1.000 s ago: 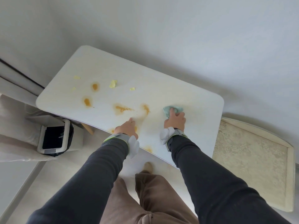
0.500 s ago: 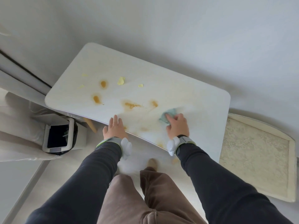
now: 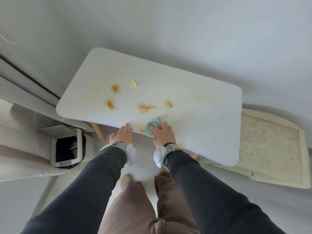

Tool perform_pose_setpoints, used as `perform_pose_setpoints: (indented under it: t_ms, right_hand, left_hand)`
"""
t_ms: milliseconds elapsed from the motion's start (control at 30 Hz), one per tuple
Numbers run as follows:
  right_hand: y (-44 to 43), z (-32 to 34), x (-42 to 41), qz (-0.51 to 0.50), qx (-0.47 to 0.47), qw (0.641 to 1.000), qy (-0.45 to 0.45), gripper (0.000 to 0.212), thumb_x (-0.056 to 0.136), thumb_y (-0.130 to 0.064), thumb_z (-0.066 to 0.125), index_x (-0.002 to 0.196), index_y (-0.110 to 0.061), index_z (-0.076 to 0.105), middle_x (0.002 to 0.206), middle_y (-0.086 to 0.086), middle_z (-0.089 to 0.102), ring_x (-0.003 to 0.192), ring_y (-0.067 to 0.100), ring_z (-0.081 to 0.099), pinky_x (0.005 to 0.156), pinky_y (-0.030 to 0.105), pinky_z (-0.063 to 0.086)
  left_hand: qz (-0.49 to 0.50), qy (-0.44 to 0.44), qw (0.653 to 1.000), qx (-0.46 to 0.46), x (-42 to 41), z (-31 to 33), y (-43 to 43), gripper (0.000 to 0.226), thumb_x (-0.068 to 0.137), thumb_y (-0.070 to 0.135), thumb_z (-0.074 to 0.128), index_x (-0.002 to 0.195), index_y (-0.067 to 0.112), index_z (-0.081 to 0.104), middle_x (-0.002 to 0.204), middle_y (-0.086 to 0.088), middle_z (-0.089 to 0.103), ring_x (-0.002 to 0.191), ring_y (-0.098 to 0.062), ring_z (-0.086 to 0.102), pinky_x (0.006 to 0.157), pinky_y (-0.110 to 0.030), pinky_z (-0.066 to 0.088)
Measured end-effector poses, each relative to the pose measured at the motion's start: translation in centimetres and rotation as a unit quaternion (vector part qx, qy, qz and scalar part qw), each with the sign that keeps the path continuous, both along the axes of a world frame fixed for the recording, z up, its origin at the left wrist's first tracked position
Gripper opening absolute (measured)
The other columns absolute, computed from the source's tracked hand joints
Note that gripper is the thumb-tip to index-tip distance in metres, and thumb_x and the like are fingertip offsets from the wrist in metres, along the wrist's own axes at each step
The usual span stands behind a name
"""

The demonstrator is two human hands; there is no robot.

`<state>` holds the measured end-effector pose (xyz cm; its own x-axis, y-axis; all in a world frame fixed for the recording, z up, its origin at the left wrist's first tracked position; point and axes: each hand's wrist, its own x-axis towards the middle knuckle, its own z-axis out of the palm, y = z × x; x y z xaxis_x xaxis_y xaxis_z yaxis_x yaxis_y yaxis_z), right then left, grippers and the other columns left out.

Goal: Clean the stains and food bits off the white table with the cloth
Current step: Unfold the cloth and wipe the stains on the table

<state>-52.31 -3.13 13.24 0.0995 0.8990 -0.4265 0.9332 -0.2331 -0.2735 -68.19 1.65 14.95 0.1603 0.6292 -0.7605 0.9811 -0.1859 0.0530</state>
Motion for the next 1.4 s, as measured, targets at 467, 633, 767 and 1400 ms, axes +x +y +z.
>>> perform_pose_setpoints:
  t_ms: [467,633,767,1400]
  right_hand:
    - [-10.4,-1.7,6.3,-0.509,0.024,0.858,-0.069,0.055,0.088,-0.014,0.050,0.139,-0.029,0.036,0.127,0.015,0.036,0.111,0.037,0.043,0.093,0.041,0.045]
    - [-8.4,-2.1,4.0,-0.524,0.019,0.850,-0.046,0.059,0.089,-0.012,0.049,0.144,-0.026,0.033,0.132,0.018,0.034,0.116,0.038,0.042,0.103,0.041,0.039]
    - [-4.7,-1.4,-1.0,-0.389,0.020,0.919,-0.053,0.049,0.090,-0.020,0.049,0.138,-0.027,0.040,0.125,0.016,0.040,0.108,0.036,0.048,0.097,0.038,0.038]
    - [-5.3,-0.5,0.1,-0.493,-0.016,0.867,-0.069,0.041,0.093,-0.022,0.046,0.134,-0.023,0.047,0.130,0.018,0.037,0.116,0.039,0.044,0.100,0.041,0.041]
  left_hand:
    - [-0.097,0.004,0.995,0.020,-1.7,-0.2,-0.1,0.080,0.087,0.019,0.048,0.152,0.022,0.002,0.159,0.006,-0.016,0.149,-0.012,-0.007,0.120,-0.044,0.008]
    - [-0.122,-0.008,0.993,0.000,-2.5,0.1,0.8,0.080,0.088,0.020,0.049,0.152,0.025,0.003,0.159,0.008,-0.016,0.149,-0.011,-0.006,0.120,-0.045,0.008]
    - [-0.141,-0.020,0.989,-0.025,-2.7,0.7,1.4,0.077,0.090,0.024,0.050,0.152,0.025,0.004,0.159,0.008,-0.015,0.149,-0.011,-0.005,0.120,-0.045,0.010]
    - [-0.116,-0.034,0.991,0.058,-8.1,-0.5,3.1,0.072,0.092,0.015,0.041,0.153,0.021,0.002,0.160,0.007,-0.012,0.149,-0.011,-0.003,0.121,-0.042,0.007]
